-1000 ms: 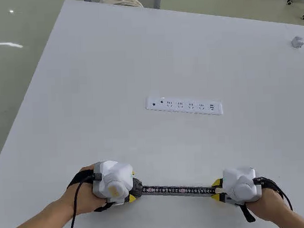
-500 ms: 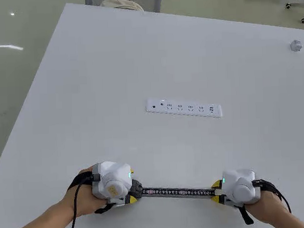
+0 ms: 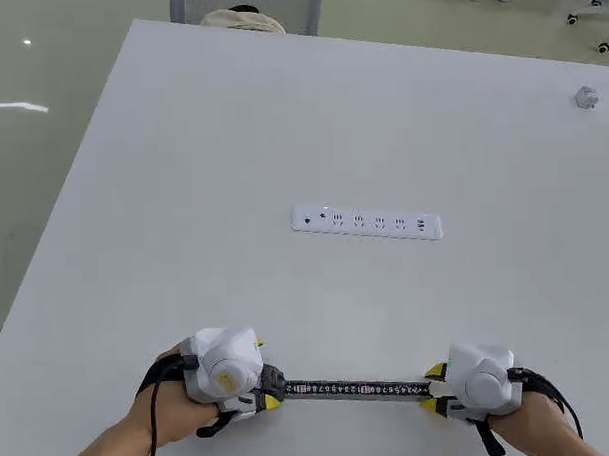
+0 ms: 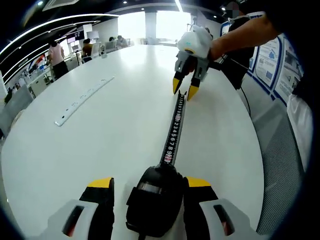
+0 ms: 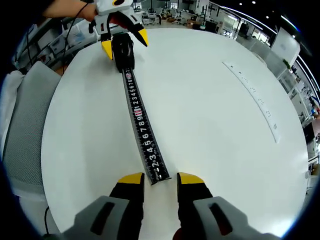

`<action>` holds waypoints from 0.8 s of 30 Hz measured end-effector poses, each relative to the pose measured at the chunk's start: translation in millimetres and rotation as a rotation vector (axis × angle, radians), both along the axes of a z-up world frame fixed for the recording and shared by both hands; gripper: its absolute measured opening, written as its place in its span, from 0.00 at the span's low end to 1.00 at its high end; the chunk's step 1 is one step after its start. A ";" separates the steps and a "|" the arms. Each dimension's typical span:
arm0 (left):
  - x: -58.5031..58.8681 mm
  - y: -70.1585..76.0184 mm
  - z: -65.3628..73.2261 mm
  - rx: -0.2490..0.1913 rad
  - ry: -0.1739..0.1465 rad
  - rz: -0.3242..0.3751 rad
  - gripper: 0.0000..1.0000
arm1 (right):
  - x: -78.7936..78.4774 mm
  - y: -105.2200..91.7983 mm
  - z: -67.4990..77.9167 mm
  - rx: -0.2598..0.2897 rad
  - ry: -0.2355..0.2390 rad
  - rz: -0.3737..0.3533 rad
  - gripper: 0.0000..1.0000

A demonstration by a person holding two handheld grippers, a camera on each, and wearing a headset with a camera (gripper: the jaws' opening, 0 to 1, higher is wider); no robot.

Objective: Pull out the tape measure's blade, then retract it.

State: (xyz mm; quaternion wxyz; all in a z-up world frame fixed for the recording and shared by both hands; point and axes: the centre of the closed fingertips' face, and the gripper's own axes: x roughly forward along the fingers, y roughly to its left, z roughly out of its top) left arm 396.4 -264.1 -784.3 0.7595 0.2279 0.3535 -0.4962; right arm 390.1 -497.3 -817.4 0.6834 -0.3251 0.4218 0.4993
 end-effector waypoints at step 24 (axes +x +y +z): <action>-9.2 27.6 10.4 -0.043 0.015 0.277 0.65 | -10.7 0.3 15.6 0.095 -0.020 -0.198 0.37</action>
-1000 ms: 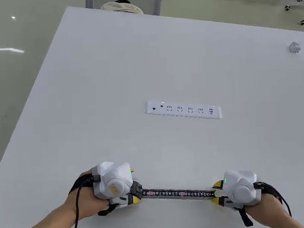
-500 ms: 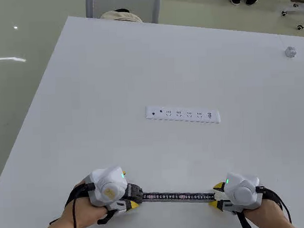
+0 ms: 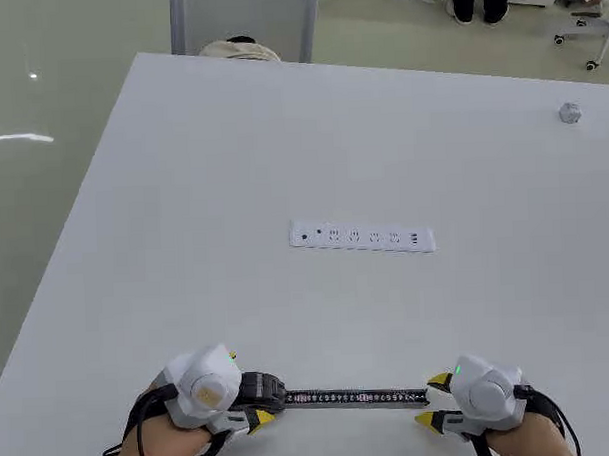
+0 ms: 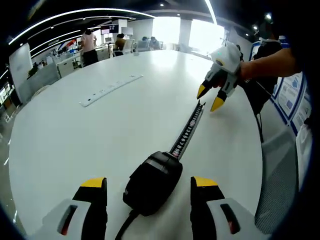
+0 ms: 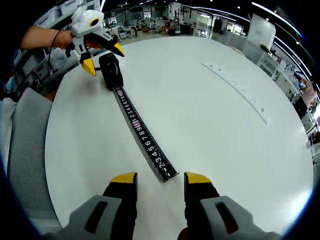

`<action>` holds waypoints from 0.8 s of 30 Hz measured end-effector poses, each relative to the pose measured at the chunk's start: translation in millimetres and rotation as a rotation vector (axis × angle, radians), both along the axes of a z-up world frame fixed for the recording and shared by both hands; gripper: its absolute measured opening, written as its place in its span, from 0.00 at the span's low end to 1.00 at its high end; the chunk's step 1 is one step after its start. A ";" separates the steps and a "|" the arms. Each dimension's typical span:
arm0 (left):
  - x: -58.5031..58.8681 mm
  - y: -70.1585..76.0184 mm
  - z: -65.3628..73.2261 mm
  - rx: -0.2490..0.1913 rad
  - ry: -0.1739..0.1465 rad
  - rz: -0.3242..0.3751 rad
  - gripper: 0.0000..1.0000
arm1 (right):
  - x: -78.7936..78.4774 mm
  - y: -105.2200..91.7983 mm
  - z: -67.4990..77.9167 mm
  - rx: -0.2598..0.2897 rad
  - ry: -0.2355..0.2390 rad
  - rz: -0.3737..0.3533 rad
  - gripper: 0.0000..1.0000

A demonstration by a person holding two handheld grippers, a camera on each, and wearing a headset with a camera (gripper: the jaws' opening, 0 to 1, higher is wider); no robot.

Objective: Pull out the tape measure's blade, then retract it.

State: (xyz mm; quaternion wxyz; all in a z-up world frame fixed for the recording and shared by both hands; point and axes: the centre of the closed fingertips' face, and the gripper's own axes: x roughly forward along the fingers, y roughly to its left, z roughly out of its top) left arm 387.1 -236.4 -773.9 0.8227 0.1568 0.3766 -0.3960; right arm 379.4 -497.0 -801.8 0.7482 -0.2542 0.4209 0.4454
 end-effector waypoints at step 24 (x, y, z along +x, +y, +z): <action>-30.3 22.3 5.8 -0.034 0.012 0.203 0.70 | -22.6 6.0 22.0 0.078 -0.040 -0.144 0.53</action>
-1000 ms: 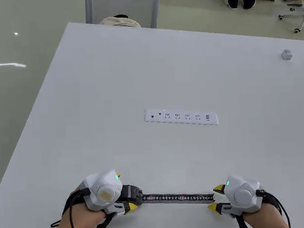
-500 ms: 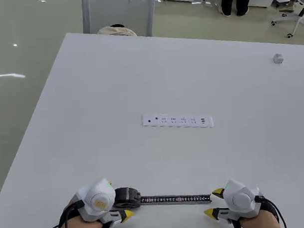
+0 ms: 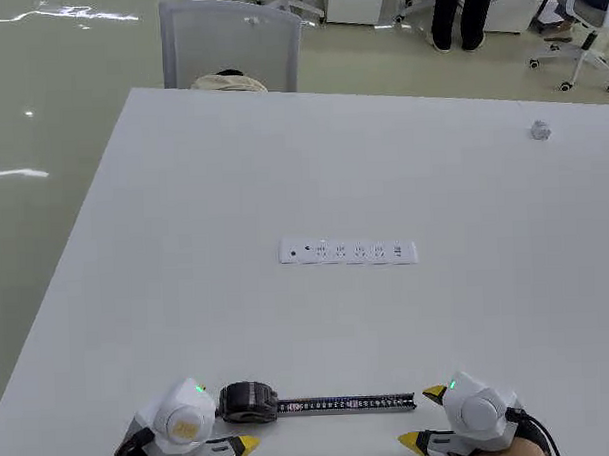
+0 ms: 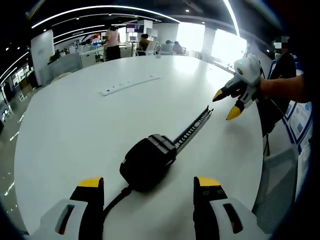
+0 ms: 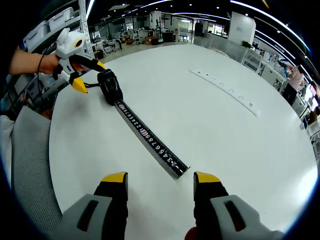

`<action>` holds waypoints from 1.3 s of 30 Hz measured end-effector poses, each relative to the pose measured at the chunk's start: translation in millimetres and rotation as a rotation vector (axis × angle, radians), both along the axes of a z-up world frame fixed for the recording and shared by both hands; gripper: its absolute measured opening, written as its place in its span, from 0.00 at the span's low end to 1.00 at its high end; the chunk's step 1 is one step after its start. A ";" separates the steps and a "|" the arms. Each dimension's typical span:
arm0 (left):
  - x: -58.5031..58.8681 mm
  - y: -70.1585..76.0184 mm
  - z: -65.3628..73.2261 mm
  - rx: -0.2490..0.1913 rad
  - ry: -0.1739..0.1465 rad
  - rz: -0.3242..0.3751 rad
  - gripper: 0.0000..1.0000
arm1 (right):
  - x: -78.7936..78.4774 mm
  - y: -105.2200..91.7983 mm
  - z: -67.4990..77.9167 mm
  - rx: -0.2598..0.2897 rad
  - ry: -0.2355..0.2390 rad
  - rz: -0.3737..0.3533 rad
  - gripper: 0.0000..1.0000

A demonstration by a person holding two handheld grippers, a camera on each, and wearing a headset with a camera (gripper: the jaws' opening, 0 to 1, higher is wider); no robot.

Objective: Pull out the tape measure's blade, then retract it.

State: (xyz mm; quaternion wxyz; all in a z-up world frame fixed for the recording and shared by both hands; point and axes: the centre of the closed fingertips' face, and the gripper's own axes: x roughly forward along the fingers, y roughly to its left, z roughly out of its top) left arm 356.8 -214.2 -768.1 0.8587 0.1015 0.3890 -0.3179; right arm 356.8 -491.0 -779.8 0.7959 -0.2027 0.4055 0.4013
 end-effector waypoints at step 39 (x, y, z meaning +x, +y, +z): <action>-61.4 3.4 21.8 -0.055 -0.017 0.201 0.80 | -43.7 -9.6 37.3 0.113 -0.076 -0.230 0.73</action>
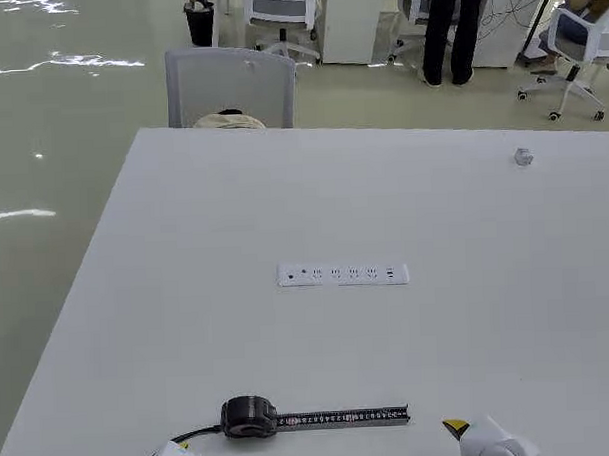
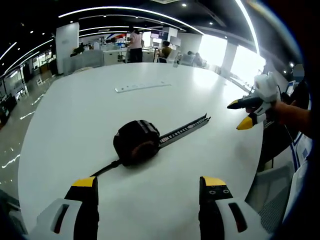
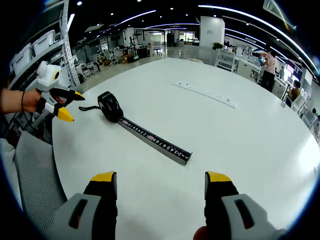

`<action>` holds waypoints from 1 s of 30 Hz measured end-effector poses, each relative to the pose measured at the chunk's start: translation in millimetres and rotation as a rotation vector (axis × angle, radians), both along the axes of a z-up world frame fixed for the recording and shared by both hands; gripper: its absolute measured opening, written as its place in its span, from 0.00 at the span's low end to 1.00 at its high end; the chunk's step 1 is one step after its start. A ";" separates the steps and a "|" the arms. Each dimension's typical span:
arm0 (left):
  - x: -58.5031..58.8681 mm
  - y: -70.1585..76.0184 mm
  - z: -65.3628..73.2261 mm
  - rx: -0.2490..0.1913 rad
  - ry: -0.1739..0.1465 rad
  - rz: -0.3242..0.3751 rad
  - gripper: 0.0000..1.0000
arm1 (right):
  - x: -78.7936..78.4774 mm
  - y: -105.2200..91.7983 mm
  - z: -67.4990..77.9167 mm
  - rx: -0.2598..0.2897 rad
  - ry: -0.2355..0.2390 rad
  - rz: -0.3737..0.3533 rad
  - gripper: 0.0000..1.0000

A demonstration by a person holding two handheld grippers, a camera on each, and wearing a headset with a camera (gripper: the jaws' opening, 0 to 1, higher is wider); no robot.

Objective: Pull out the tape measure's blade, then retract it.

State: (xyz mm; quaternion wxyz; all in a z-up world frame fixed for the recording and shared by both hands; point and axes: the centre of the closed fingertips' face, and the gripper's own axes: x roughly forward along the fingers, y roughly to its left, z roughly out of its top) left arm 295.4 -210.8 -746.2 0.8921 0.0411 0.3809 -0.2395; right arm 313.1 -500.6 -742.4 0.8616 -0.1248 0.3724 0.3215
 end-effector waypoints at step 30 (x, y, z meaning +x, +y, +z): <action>-53.3 5.3 33.1 -0.003 -0.039 0.084 0.86 | -51.8 4.5 39.0 0.030 -0.040 -0.096 0.82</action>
